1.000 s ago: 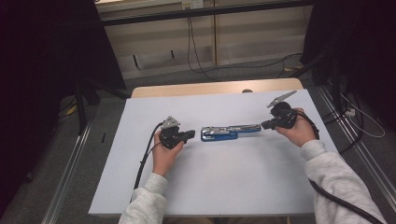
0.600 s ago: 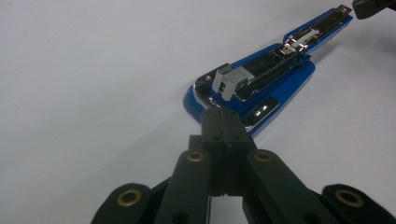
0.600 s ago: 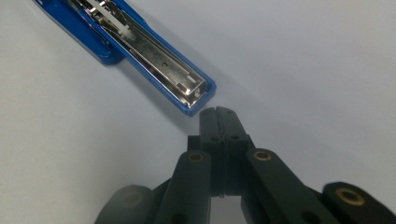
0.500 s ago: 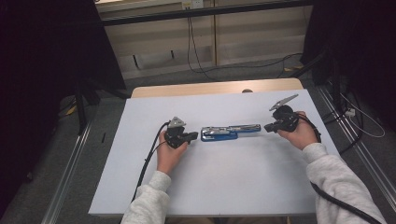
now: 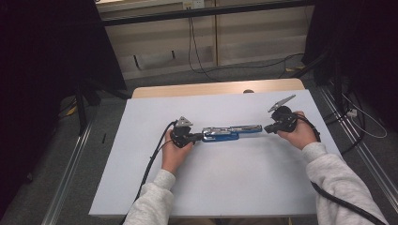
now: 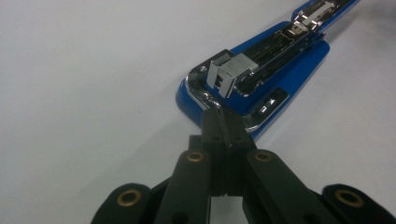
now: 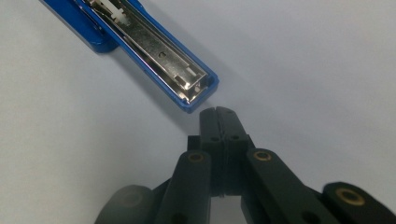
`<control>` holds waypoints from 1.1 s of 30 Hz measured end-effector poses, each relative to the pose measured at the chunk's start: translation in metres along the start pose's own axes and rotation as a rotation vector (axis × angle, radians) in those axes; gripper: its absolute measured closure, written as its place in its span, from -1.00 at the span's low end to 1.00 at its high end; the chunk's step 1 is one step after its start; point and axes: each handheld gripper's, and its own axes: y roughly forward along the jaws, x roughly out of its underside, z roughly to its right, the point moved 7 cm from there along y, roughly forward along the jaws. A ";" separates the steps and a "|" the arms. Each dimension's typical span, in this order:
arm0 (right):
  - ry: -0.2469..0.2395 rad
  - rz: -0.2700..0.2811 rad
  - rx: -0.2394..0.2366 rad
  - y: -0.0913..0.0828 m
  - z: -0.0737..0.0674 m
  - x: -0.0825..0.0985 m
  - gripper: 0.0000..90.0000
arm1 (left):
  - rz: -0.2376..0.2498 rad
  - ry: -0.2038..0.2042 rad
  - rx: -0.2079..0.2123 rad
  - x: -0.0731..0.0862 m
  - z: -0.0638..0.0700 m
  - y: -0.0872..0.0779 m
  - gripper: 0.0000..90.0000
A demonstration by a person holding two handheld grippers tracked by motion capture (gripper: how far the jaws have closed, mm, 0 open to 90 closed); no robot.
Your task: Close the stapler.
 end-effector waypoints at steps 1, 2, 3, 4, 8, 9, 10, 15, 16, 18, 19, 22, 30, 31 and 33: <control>-0.005 -0.003 0.000 0.001 0.000 0.000 1.00 | 0.001 0.001 0.005 0.000 0.000 0.000 1.00; -0.005 -0.003 0.000 0.001 0.000 0.000 1.00 | 0.001 0.001 0.005 0.000 0.000 0.000 1.00; -0.010 -0.008 -0.001 0.004 -0.001 0.001 1.00 | 0.003 -0.006 -0.001 0.000 0.000 0.001 1.00; -0.010 -0.008 -0.001 0.004 -0.001 0.001 1.00 | 0.003 -0.006 -0.001 0.000 0.000 0.001 1.00; -0.012 -0.016 -0.004 0.010 -0.002 0.002 1.00 | -0.003 -0.009 0.000 0.001 0.000 0.001 1.00; -0.013 -0.019 -0.004 0.011 -0.003 0.002 1.00 | -0.002 -0.010 -0.001 0.001 0.000 0.001 1.00; -0.013 -0.019 -0.004 0.011 -0.003 0.002 1.00 | -0.002 -0.010 -0.001 0.001 0.000 0.001 1.00; -0.008 -0.018 -0.019 0.013 -0.002 0.003 1.00 | -0.005 -0.012 -0.003 0.001 0.000 0.001 1.00; -0.010 -0.013 -0.019 0.013 -0.002 0.003 1.00 | -0.005 -0.012 -0.003 0.001 0.000 0.001 1.00; -0.011 -0.006 -0.025 0.011 -0.003 0.001 1.00 | -0.005 -0.011 -0.003 0.001 -0.001 0.001 1.00; -0.010 -0.003 -0.027 0.011 -0.004 0.000 1.00 | -0.005 -0.006 -0.004 0.001 -0.001 0.001 1.00; -0.016 0.018 -0.037 0.009 -0.007 -0.007 1.00 | -0.006 -0.004 -0.009 0.001 -0.001 0.001 1.00; -0.018 0.082 -0.060 0.003 -0.019 -0.027 0.84 | 0.006 -0.044 -0.060 0.001 -0.006 -0.001 0.52; -0.025 0.086 -0.058 0.003 -0.019 -0.028 0.77 | 0.001 -0.048 -0.061 0.001 -0.008 -0.004 0.50; -0.021 0.095 -0.054 0.003 -0.022 -0.028 0.65 | 0.009 -0.077 -0.062 0.000 -0.009 -0.008 0.29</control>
